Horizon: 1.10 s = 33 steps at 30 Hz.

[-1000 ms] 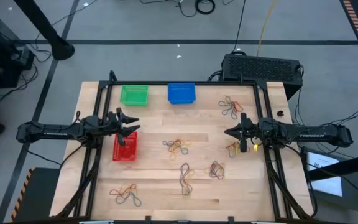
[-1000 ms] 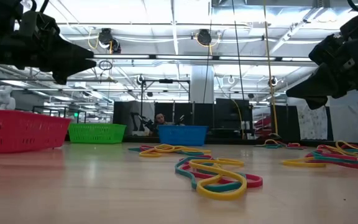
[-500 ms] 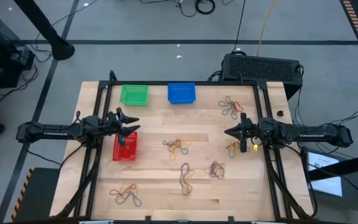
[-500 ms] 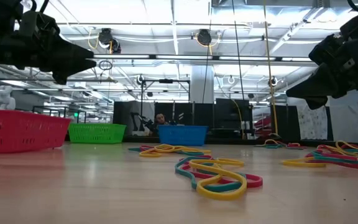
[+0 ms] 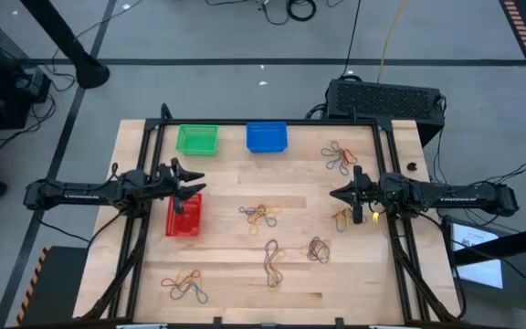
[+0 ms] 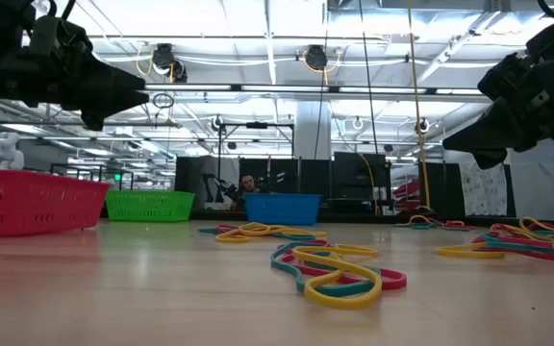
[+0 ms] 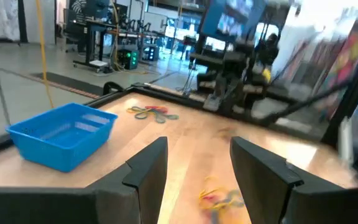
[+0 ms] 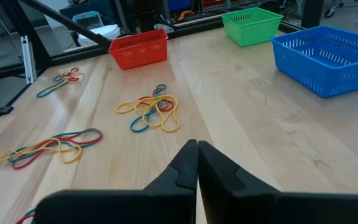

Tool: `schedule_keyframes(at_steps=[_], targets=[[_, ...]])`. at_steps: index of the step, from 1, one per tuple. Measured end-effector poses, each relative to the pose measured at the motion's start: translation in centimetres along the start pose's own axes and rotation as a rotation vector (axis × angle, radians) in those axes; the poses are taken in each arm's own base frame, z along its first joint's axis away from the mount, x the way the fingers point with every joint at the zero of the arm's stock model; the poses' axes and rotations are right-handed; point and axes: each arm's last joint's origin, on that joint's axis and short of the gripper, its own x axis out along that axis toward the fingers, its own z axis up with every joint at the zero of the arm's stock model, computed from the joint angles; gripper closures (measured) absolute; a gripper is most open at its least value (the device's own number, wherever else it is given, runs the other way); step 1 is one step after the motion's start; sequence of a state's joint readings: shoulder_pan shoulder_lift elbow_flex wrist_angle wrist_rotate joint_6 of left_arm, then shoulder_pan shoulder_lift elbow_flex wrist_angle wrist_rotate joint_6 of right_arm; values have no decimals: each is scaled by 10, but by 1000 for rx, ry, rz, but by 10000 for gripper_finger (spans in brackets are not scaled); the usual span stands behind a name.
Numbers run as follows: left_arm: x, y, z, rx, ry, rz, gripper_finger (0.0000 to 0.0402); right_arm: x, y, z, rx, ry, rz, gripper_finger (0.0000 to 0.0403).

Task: Sort rubber bands into baskets
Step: Put the yellow rubber band into the blue bin

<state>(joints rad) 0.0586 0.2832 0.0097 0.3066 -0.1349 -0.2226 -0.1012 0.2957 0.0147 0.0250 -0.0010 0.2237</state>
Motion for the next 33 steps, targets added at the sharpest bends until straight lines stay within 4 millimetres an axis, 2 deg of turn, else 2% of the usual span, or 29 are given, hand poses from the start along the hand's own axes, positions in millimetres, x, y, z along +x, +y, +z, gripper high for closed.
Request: schedule_keyframes(at_steps=[3, 5, 7, 15, 20, 28, 33], targets=[[0, -1, 3, -283, -25, -16, 220, 0, 0, 0, 4, 0, 1, 399], [0, 0, 3, -354, -36, 5, 220, 0, 0, 0, 57, -1, 1, 399], [0, 1, 4, -361, -60, 47, 220, 0, 0, 2, 121, -19, 5, 399], [0, 3, 5, -401, -94, 98, 220, -3, 5, 25, 170, -255, 72, 399], [0, 0, 7, -408, -64, 12, 220, -8, 9, 38, 247, -388, 146, 399], [15, -13, 41, -300, 109, -5, 220, -9, 24, 46, 332, -458, 305, 400], [36, -26, 60, -202, 242, -73, 220, -1, 34, 49, 336, -448, 259, 401]])
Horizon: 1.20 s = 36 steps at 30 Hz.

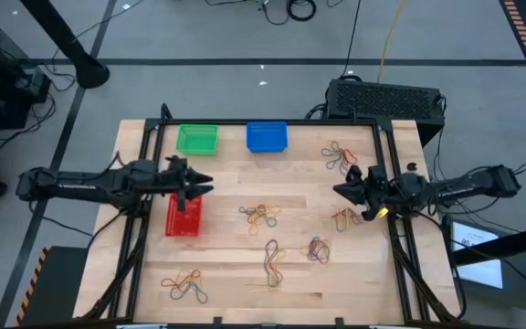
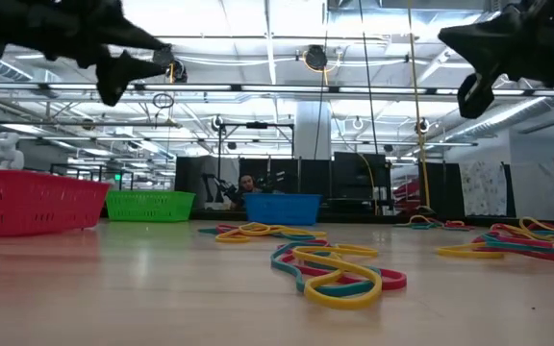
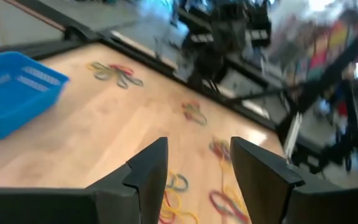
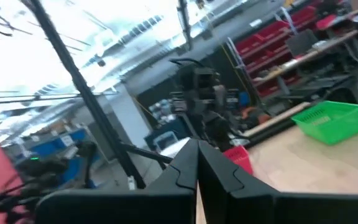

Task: Sort rubber bands into baskets
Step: Put the yellow rubber band into the blue bin

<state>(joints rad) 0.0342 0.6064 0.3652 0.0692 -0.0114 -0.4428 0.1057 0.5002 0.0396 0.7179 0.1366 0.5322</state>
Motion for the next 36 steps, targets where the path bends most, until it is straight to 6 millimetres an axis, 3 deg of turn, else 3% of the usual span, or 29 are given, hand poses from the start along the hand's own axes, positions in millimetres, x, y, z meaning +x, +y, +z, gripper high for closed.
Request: schedule_keyframes(at_steps=[5, 10, 16, 20, 27, 36], targets=[[26, -12, 2, 83, 113, -15, 220, 24, 17, 7, -47, 46, 4, 402], [56, -20, -8, 148, 245, -9, 220, 63, 45, 13, -135, 156, 43, 402], [95, -23, -29, 237, 370, 93, 220, 117, 72, 2, -236, 375, 16, 403], [122, -22, -35, 239, 387, 132, 220, 141, 83, -9, -286, 563, -41, 403], [168, -14, -44, 318, 483, 178, 220, 157, 87, -31, -393, 805, -99, 403], [202, 13, -60, 314, 603, 293, 220, 159, 79, -28, -498, 856, -108, 402]])
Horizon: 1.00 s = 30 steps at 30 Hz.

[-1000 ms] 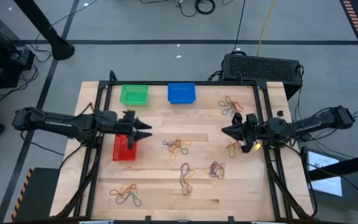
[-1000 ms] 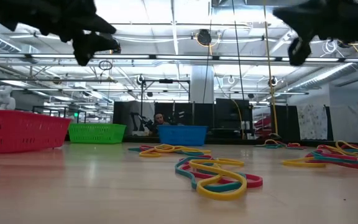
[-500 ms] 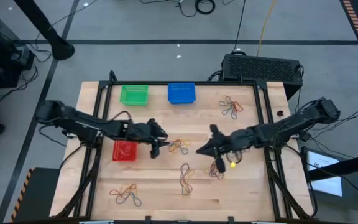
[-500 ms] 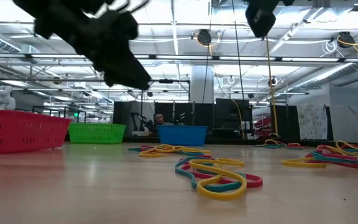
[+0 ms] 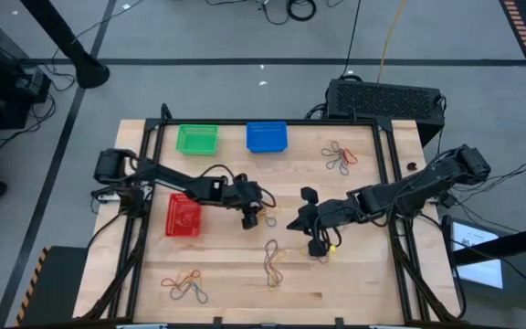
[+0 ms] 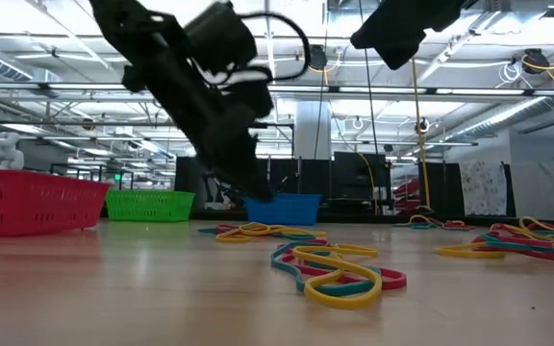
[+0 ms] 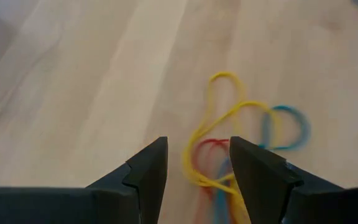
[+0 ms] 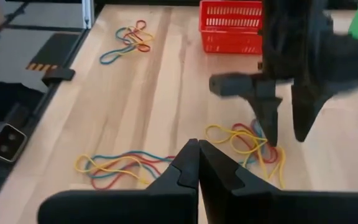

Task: Sort rubber bands into baskets
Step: Put the yellow rubber band into the blue bin

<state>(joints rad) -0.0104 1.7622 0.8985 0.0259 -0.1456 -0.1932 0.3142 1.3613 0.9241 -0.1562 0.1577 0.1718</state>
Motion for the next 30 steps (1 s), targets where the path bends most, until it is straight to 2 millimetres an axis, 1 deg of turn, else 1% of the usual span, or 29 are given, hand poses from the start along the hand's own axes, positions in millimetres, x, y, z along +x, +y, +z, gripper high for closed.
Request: schedule_keyframes(at_steps=[4, 6, 12, 17, 19, 20, 22, 24, 25, 26, 30], targets=[[9, 9, 0, -21, 6, 23, 220, 1, -3, -1, -45, 12, -11, 402], [13, 12, -3, -29, 24, 27, 220, 1, -5, 0, -54, 12, -16, 402], [30, 10, -10, -26, 24, 8, 220, 1, -8, -1, -65, 22, -25, 402], [34, 10, -12, -18, 36, -10, 224, 1, -8, -1, -69, 22, -24, 402], [34, 10, -13, -4, 45, -3, 242, 1, -8, -1, -70, 22, -24, 402], [34, 10, -13, -3, 45, 0, 258, 1, -8, -1, -74, 22, -25, 402], [32, 10, -12, 3, 43, -3, 301, 1, -8, -1, -75, 22, -25, 402], [31, 9, -11, 24, 40, -5, 356, 1, -8, -1, -75, 22, -25, 402], [28, 9, -10, 33, 38, -7, 378, 1, -8, -1, -75, 22, -24, 402], [26, 9, -9, 40, 36, -5, 388, 1, -8, -1, -76, 23, -24, 402], [12, 6, 3, 54, -25, -13, 395, 1, -8, -2, -76, 23, -26, 403]])
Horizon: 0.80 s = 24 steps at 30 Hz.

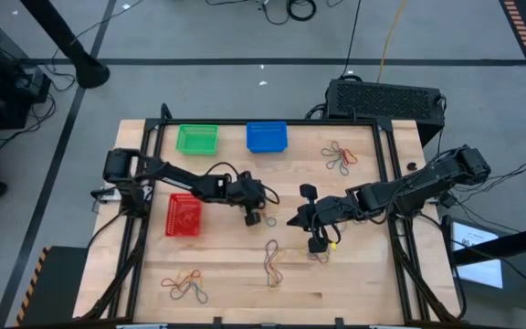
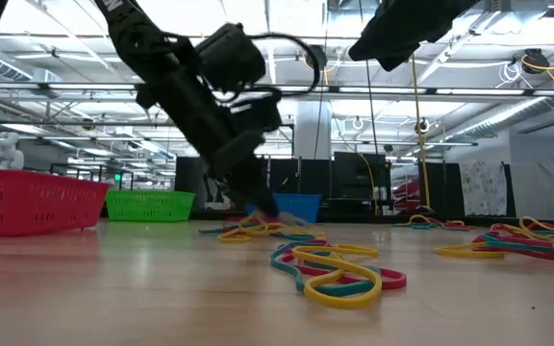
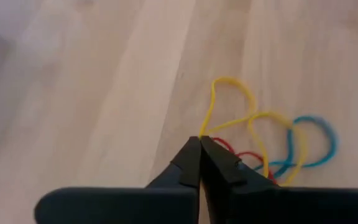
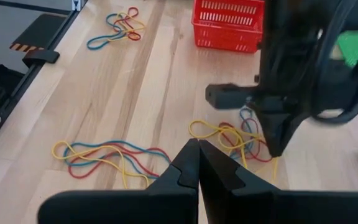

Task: Sort rubber bands into baskets
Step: Put the yellow rubber band into the blue bin

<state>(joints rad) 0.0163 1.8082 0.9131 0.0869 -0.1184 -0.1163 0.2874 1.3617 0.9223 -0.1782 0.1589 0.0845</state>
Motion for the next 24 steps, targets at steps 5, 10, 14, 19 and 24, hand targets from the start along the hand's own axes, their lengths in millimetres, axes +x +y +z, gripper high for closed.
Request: schedule_keyframes(at_steps=[5, 10, 14, 19, 24], targets=[[-21, -1, 15, -2, -72, -13, 397, 0, 0, 0, 0, 0, -1, 403], [-43, 1, 24, -6, -98, -19, 398, 0, 0, 0, 0, 0, -1, 403], [-60, 2, 27, -5, -94, -22, 399, 0, 0, 0, 0, 0, -2, 403], [-71, 4, 24, -3, -48, -20, 399, 0, 0, 0, 0, 0, -2, 403], [-72, 4, 18, 2, 17, -12, 399, 0, 0, 0, 1, -2, -2, 403]])
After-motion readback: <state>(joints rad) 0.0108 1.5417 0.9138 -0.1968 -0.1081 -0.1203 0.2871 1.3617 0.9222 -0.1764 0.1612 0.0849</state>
